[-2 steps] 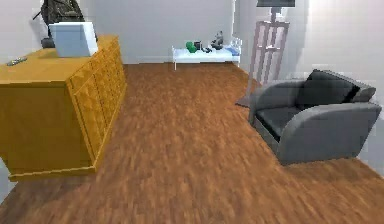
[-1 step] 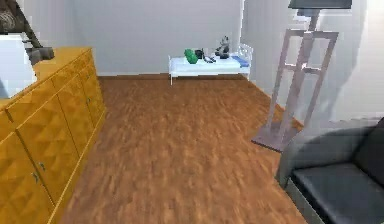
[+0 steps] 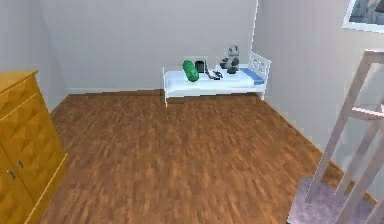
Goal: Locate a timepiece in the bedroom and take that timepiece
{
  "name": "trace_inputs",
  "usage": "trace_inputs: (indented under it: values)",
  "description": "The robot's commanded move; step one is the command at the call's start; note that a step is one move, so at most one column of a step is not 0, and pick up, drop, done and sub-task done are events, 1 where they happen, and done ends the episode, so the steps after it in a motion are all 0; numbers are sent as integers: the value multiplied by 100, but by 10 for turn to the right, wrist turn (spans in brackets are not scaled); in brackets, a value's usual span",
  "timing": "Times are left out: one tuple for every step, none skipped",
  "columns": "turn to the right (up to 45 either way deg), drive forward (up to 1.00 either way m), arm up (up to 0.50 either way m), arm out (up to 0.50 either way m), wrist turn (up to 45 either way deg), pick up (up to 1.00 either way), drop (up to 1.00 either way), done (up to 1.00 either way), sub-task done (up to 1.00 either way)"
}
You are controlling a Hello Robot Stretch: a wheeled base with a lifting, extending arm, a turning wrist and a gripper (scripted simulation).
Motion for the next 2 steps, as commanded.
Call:
trace_inputs:
  values:
    - [0, 100, 0, 0, 0, 0, 0, 0, 0]
    - [0, 100, 0, 0, 0, 0, 0, 0, 0]
